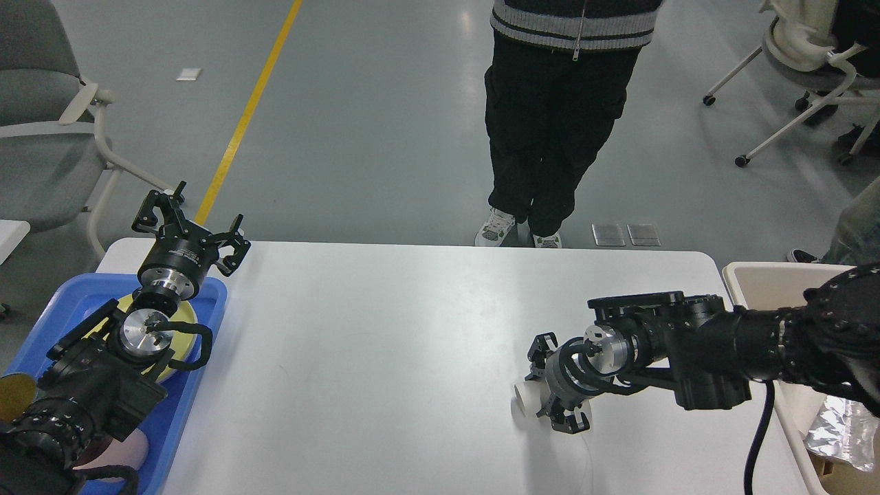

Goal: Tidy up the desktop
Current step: 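Grasp the upright white cup with the right gripper, then carry the cup to the bin and open the right gripper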

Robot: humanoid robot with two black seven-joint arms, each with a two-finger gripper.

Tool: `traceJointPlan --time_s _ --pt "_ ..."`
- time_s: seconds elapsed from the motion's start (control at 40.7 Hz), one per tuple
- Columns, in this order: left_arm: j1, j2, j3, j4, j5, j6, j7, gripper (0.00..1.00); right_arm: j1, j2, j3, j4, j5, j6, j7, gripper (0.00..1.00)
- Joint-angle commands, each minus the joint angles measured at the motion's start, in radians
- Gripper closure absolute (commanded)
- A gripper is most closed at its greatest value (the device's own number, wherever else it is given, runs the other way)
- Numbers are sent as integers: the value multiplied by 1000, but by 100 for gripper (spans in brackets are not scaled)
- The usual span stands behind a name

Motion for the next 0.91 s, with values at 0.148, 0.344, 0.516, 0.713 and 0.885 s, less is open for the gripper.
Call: traceJointPlan --time_s 0.148,0.344,0.516,0.713,0.885 --pt "0 0 0 0 0 1 0 2 66 -46 -2 48 -87 7 -9 100" --pt "2 0 0 0 0 1 0 2 354 -244 -40 338 -323 203 -7 100" --pt "2 0 0 0 0 0 0 2 592 -282 -193 530 -431 373 0 100" --pt "0 0 0 0 0 0 0 2 566 -265 -345 489 -704 363 0 100" --pt "2 0 0 0 0 0 0 2 263 -276 -367 45 -814 352 2 100"
